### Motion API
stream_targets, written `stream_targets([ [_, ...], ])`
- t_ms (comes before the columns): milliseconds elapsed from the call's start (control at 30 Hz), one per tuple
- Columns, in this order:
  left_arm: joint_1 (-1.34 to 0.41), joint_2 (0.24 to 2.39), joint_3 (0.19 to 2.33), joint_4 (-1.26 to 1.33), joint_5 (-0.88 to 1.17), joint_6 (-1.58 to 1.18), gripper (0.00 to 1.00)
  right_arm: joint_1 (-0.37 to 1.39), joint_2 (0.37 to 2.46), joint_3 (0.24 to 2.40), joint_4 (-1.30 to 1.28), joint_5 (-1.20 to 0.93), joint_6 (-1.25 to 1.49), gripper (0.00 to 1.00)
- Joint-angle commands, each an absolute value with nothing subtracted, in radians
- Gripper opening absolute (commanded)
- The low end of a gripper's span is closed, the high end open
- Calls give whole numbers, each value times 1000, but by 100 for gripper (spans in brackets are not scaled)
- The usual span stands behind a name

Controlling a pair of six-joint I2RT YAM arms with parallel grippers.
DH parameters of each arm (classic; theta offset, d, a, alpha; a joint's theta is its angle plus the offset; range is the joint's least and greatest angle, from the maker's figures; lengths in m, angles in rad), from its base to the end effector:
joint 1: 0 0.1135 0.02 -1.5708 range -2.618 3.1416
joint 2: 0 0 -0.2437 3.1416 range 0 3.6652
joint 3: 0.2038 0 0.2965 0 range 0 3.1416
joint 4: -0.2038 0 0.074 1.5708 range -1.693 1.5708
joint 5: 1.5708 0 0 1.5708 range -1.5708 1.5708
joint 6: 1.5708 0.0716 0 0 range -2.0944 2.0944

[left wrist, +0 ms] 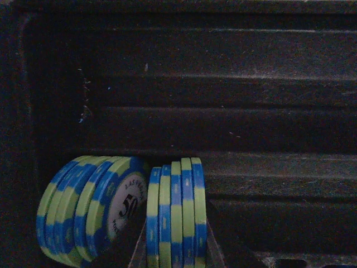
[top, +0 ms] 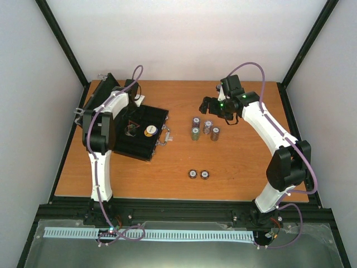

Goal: Pack up texas hold em set

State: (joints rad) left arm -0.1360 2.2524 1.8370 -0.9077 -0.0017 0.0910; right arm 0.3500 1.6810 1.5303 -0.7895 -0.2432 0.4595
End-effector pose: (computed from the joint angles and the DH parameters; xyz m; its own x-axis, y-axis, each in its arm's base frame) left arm 0.4945 -0.0676 0.0993 -0.9443 0.2210 -0.2440 0.2219 0.9748 0.0239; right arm 0.3957 0.1628 0.2556 -0.8868 0.1345 -0.4422 -0.0813 0.8964 0.4358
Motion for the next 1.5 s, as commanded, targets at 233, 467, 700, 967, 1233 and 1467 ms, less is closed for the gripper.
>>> stream_targets([
  [233, -140, 2226, 1878, -941, -70, 74, 46, 351, 1684, 1518, -781, -250, 454, 100],
  [467, -140, 2209, 1879, -945, -62, 67, 51, 351, 1679, 1503, -775, -256, 456, 100],
  [700, -140, 2193, 1888, -952, -61, 56, 51, 351, 1675, 1487, -770, -261, 459, 100],
  [967, -140, 2179, 1924, -991, -119, 14, 51, 350, 1678, 1480, -764, -274, 463, 100],
  [1233, -140, 2187, 1931, -1009, -178, 1, 51, 351, 1675, 1469, -762, -281, 462, 100],
  [1467, -141, 2197, 1931, -1016, -252, -7, 51, 351, 1669, 1452, -758, -286, 466, 100],
])
